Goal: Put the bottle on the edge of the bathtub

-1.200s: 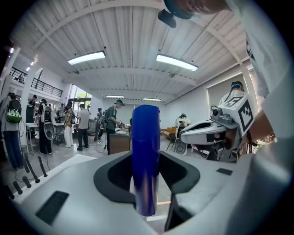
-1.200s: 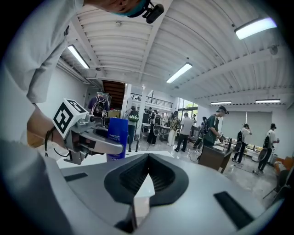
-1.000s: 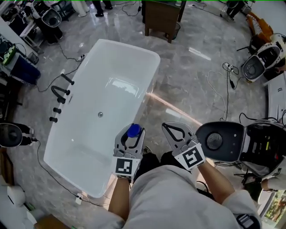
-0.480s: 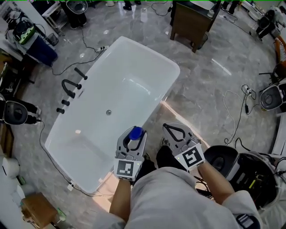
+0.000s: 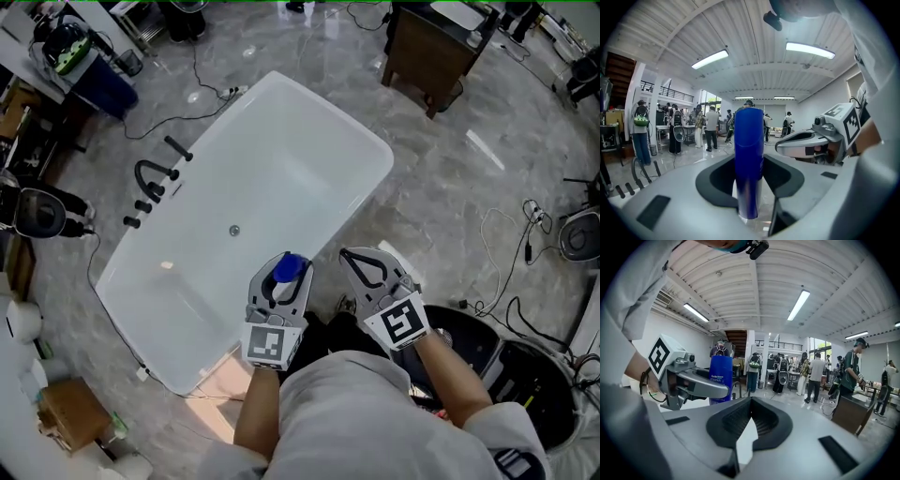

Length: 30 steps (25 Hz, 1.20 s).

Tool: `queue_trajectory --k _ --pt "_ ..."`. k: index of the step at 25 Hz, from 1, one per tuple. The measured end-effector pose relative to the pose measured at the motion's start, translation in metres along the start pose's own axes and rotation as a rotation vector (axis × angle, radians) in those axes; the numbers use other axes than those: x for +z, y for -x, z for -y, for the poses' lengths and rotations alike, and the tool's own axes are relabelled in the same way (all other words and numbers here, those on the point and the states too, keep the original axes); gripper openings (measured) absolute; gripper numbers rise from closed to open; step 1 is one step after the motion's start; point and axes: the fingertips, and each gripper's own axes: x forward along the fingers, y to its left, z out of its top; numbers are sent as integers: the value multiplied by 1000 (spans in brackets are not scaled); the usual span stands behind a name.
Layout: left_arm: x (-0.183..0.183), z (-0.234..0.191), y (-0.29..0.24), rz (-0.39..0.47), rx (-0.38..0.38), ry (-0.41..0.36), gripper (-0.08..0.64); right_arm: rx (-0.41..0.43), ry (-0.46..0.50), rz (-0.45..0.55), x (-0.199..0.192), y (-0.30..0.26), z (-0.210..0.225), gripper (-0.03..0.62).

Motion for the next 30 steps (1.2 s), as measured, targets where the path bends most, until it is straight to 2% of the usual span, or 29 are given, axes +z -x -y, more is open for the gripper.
queue_trajectory --k 5,9,16,19,22,25,30 --pt "4 -34 -16 -17 32 18 172 31 60 -18 14 -34 19 6" --pt "-2 -67 -9 -41 48 10 172 32 36 -19 24 -62 9 6" --pt "17 -126 4 31 43 1 170 3 64 1 37 -123 -14 6" --pt "16 -151 3 43 44 17 170 20 66 -15 42 -149 -23 6" --pt "12 -177 3 17 50 22 170 34 49 4 57 -173 -25 5" --pt "13 -196 5 22 65 37 170 67 72 -7 69 -193 -26 6" --pt "19 -222 -15 49 95 33 170 123 104 2 77 -225 -10 6"
